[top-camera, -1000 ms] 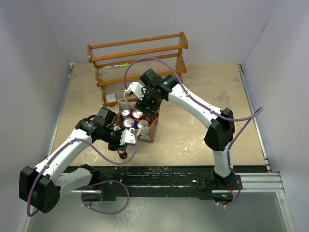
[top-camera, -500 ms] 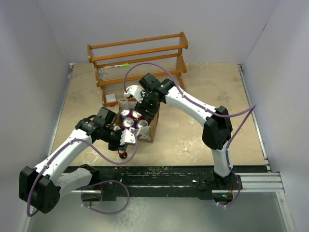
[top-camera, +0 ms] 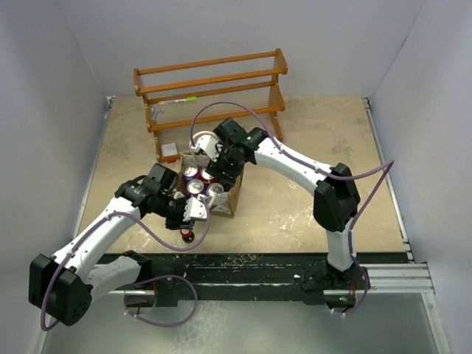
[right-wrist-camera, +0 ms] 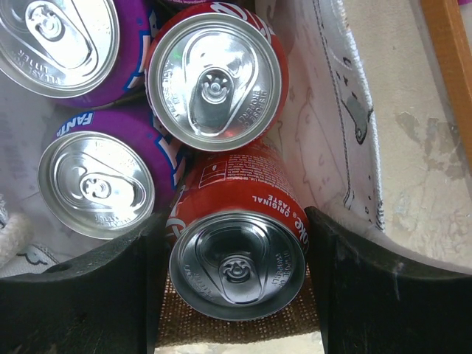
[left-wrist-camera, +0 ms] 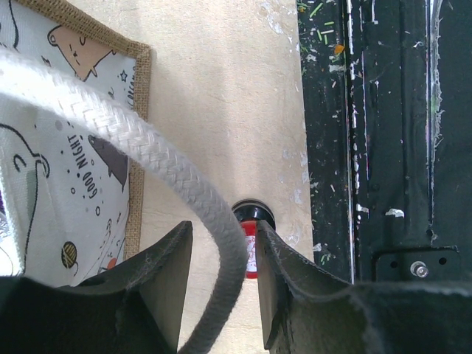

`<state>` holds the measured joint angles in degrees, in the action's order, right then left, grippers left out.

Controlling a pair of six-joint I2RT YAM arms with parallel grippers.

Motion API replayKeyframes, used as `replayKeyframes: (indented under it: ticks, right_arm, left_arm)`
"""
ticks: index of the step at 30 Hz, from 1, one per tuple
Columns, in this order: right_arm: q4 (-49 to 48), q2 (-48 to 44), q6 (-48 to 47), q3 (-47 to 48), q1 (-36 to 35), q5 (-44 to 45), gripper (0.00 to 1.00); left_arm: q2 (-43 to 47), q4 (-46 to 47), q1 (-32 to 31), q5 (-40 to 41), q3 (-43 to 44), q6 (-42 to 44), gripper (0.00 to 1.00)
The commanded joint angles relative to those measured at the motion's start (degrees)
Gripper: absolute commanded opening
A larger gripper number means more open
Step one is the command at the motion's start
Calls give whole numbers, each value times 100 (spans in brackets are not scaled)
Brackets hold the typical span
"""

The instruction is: Place the beverage into the canvas bag

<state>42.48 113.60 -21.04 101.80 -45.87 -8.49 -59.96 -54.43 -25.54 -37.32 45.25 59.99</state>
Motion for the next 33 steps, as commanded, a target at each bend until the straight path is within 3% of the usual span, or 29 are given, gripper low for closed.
replayKeyframes:
  ticks: [1, 16, 33]
  right_arm:
    - [-190, -365, -1, -202, -58, -44, 44]
    - [-478, -366, -48, -637, -63, 88, 64]
    - [-493, -511, -93, -641, -63, 233, 75]
  left_arm:
    - [95, 47, -13, -168, 84, -58, 43]
    - [127, 71, -12, -167, 71, -92, 44]
    - [183, 100, -14, -122, 10, -109, 43]
